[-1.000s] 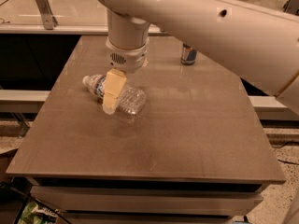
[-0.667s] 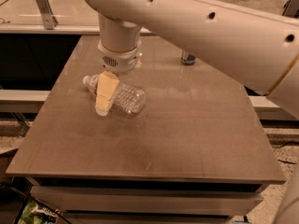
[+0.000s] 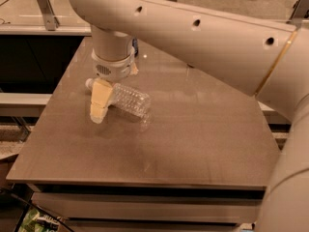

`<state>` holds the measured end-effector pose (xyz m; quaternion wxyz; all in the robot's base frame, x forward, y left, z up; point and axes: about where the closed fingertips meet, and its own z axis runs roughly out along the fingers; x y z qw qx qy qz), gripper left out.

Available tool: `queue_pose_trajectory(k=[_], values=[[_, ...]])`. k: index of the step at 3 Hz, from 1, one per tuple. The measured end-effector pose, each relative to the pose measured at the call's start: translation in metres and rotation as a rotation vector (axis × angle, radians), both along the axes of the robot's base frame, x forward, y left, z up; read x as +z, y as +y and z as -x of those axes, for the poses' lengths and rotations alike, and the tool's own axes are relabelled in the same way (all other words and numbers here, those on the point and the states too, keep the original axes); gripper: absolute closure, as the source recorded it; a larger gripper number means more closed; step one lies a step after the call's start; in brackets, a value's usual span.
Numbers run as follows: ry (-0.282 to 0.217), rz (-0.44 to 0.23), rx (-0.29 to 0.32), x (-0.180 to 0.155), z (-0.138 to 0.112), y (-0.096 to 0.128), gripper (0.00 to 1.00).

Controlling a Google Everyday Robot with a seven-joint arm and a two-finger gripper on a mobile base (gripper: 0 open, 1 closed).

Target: Place water bottle upright

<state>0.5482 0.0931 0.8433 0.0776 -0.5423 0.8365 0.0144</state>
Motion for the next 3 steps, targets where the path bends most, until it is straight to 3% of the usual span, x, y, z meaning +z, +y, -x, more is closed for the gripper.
queue_pose_trajectory(k=[3], values=[[-0.053,0.053,-0.15,-0.012,-0.024,-0.017,0.0]])
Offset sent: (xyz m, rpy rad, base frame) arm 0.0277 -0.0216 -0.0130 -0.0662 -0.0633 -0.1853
